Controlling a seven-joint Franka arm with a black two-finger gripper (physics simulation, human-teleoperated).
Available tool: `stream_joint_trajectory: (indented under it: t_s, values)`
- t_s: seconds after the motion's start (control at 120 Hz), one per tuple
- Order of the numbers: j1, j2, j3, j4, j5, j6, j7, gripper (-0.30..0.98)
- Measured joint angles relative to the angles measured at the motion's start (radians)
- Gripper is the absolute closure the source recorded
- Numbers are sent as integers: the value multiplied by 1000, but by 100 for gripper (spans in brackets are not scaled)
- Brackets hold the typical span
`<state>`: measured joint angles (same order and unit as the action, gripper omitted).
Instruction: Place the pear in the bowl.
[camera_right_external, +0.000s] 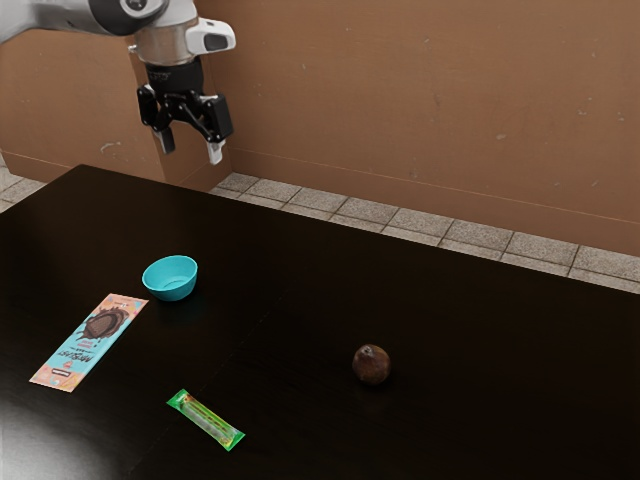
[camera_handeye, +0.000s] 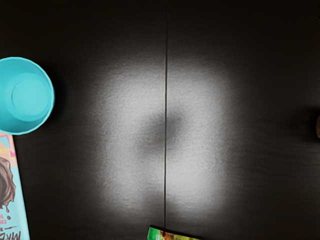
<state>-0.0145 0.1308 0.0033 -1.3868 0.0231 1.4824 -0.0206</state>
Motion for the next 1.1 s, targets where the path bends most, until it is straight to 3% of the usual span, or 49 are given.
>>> stream_joint_trajectory:
  t_s: [0.242, 0.542, 1.1]
  values:
    - [2, -30, -29, -61, 1, 22, -6, 0]
    - [-4, 6, -146, -380, 5, 302, -10, 0]
    - [-14, 245, -323, -374, 27, 685, -44, 0]
